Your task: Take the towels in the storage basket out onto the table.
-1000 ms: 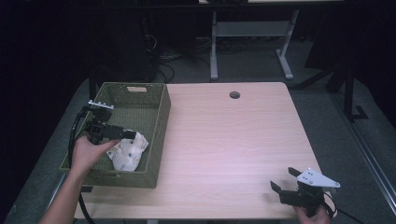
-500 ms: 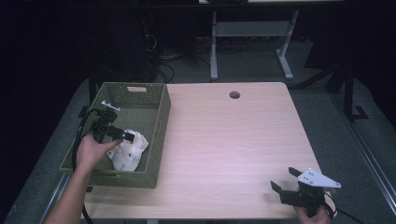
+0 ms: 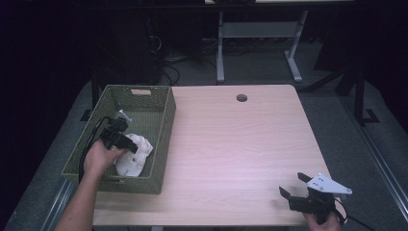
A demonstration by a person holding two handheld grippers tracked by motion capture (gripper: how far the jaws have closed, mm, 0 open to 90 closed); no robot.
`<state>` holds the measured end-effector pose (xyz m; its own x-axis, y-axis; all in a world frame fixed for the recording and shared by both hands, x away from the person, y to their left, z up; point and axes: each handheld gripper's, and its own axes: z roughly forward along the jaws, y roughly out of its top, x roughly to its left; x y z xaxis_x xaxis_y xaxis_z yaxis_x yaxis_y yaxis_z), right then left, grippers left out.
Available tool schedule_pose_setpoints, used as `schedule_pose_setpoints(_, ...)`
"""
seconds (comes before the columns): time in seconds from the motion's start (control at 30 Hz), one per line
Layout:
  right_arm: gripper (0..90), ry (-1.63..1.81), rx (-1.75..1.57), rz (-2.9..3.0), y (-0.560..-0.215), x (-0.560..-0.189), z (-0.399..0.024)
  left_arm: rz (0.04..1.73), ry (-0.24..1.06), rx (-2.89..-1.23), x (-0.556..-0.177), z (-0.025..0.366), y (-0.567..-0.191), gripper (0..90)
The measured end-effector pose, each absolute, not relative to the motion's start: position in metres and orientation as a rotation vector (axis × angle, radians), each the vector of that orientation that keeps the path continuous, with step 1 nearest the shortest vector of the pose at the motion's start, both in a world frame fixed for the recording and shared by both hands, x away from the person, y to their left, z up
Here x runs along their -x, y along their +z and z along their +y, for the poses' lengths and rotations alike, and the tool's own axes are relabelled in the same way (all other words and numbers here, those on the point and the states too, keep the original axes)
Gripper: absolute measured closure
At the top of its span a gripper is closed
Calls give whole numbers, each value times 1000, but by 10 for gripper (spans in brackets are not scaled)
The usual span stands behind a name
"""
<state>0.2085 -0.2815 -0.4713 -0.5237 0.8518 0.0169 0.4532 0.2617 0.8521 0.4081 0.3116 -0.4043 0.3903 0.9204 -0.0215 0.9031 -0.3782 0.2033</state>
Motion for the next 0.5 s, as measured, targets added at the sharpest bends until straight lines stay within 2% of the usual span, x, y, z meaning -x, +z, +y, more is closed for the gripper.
schedule_pose_setpoints(0.17, 140, 1181, -1183, 2086, -471, -208, -282, 1621, 183, -2581, -410, 302, -416, 328)
schedule_pose_setpoints(0.3, 140, 1182, -1183, 2087, -471, -208, -281, 1633, 159, -2627, -413, 298, -422, 355)
schedule_pose_setpoints(0.5, 140, 1179, -1180, 2091, -471, -208, -280, 1622, 145, -2647, -414, 294, -423, 459)
